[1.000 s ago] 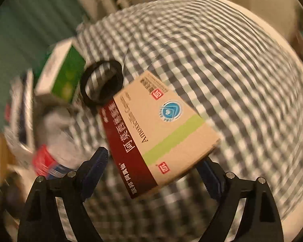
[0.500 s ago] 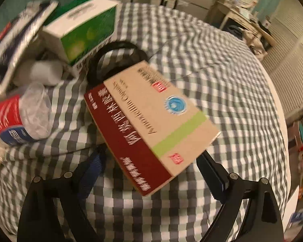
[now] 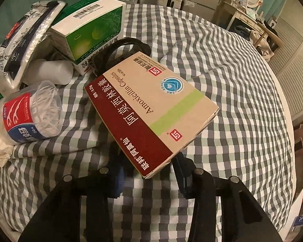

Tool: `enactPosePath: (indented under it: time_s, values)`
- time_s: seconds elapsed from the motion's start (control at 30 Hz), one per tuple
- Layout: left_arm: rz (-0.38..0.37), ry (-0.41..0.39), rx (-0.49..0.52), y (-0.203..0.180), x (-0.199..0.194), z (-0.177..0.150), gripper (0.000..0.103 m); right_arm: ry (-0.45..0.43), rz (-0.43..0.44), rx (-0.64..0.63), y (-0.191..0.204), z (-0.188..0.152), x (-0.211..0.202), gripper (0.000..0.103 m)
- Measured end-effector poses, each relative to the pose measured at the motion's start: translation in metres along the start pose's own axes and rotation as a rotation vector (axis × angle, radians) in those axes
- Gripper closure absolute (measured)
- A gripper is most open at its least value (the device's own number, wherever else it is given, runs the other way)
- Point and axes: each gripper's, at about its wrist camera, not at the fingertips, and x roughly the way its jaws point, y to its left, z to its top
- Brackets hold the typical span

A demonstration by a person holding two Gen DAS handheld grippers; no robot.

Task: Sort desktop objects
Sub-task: 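Lift the Amoxicillin box and tape roll and carry both toward the cardboard box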

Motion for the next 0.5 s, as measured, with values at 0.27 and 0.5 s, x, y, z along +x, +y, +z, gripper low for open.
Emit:
enactPosePath:
  time_s: [0.27, 0.5]
  values:
    - [-0.009, -0.192, 0.028, -0.005, -0.058, -0.001, 0.017, -0.121, 0.128, 0.088, -0.019, 0.000, -0.036, 0.062]
    - [-0.038, -0.244, 0.024, -0.010, -0.076, -0.003, 0.017, -0.107, 0.183, 0.161, -0.040, 0.005, -0.028, 0.060]
